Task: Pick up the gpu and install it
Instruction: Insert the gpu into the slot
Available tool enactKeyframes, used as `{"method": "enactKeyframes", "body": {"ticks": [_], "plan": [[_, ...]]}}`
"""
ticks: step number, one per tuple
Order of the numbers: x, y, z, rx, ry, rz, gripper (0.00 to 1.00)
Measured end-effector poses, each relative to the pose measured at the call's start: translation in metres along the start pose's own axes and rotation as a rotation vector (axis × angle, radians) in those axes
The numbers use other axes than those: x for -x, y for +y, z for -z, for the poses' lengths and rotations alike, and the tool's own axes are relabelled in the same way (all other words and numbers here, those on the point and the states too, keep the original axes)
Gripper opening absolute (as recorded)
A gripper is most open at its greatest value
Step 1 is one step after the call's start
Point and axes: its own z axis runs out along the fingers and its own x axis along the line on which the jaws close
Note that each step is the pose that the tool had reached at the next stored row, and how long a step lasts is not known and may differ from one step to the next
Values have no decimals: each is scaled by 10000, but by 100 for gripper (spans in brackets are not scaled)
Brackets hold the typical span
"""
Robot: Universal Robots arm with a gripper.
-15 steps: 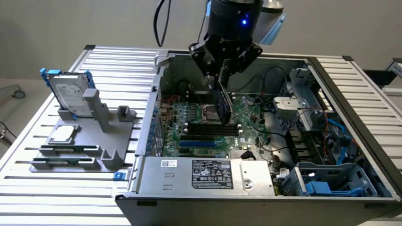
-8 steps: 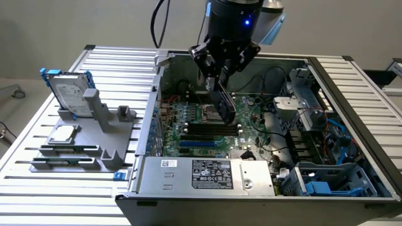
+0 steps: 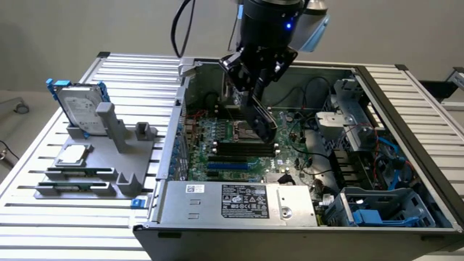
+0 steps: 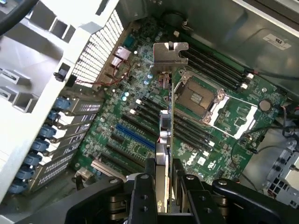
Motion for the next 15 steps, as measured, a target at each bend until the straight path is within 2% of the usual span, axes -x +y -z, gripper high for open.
{"method": "enactKeyframes", "body": {"ticks": [15], "plan": [[1, -1, -13, -100, 167, 2735, 26]]}}
